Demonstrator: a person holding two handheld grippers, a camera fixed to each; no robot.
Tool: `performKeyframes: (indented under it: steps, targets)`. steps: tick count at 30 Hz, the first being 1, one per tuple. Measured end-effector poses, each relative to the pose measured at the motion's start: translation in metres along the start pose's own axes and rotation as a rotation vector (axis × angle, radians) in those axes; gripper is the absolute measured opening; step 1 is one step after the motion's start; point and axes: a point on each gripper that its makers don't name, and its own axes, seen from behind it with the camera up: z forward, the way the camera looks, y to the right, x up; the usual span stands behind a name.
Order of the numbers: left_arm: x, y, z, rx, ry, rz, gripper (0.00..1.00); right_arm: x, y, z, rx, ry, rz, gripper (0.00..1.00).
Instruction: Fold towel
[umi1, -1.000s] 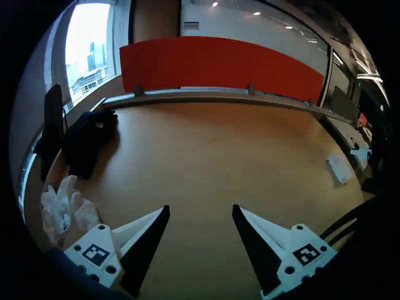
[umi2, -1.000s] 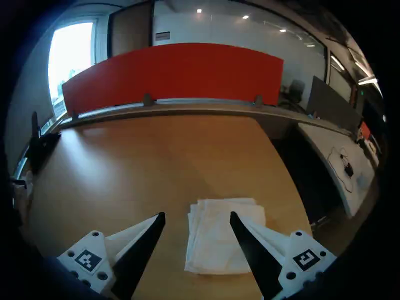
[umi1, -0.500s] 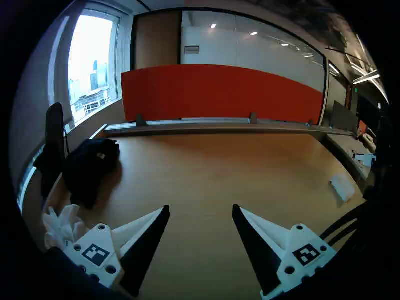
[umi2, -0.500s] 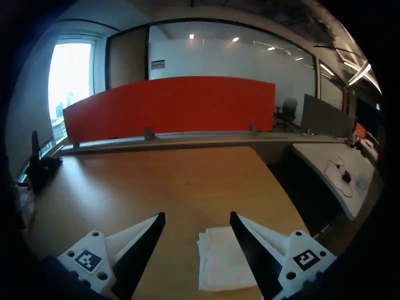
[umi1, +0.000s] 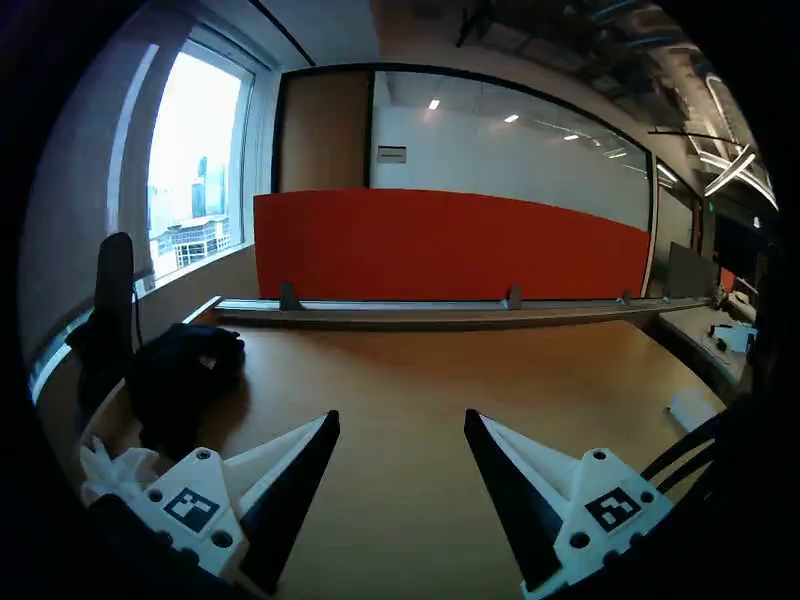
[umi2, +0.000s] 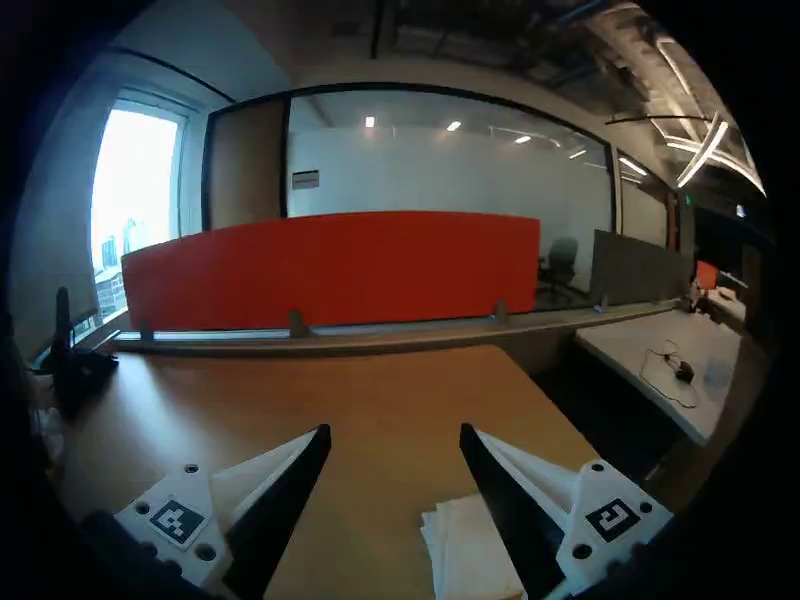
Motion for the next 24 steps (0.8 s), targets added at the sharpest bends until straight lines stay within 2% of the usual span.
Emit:
performKeyframes:
  steps: [6,12,20,24]
  targets:
    - [0.006,0.002,0.004,-0.016,0.024,0.008,0.93,0.016,-0.027,-0.006,0.009,0.056,-0.001,1.00]
    - [0.018,0.001,0.006,-0.027,0.066,0.007,0.93,0.026,-0.063,-0.009,0.037,0.114,-0.035,1.00]
    - [0.029,-0.001,0.005,-0.033,0.116,0.002,0.93,0.026,-0.115,-0.009,0.085,0.144,-0.053,1.00]
    - [0.030,-0.004,0.005,-0.025,0.136,0.002,0.93,0.025,-0.127,-0.007,0.088,0.149,-0.058,1.00]
